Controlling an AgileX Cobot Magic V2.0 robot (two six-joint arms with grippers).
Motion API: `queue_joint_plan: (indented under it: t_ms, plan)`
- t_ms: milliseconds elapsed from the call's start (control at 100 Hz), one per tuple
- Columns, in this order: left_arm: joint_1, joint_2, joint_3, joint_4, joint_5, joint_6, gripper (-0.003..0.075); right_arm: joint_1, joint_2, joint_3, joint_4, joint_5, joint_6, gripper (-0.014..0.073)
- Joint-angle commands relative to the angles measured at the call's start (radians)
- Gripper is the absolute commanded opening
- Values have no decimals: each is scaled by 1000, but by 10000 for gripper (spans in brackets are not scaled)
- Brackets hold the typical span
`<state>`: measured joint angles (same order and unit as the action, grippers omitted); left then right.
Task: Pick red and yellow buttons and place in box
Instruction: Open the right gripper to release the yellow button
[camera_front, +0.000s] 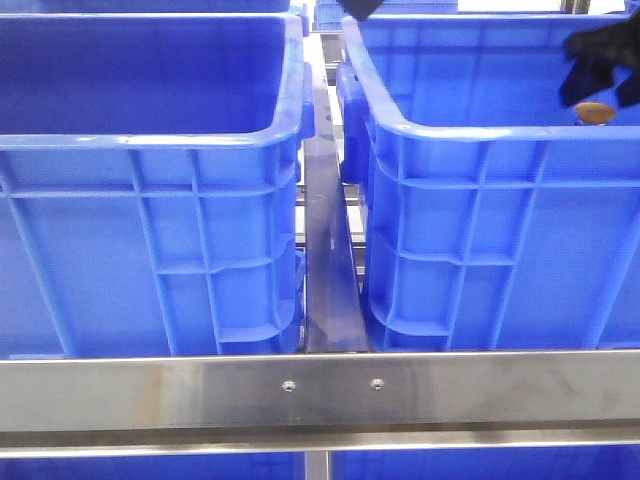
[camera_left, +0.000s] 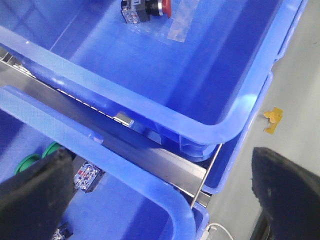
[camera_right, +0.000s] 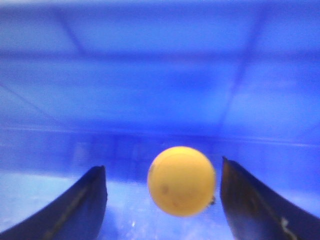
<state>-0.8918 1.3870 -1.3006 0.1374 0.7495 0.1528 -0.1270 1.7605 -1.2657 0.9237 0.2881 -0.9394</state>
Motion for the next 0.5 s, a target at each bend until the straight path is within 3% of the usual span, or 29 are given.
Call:
queue_joint_plan:
  t_ms: [0, 210, 370, 490]
  plan:
    - [-7, -38, -35, 1, -63, -3, 671, -26, -88, -30, 8, 41, -6, 509]
    - [-7, -38, -35, 1, -63, -3, 671, -70, -196, -13, 8, 182, 23, 484]
    - [-7, -38, -35, 1, -63, -3, 671, -71, -319, 74, 8, 169, 43, 341]
    - [-7, -38, -35, 1, -63, -12, 671, -71, -424, 171, 8, 137, 43, 167]
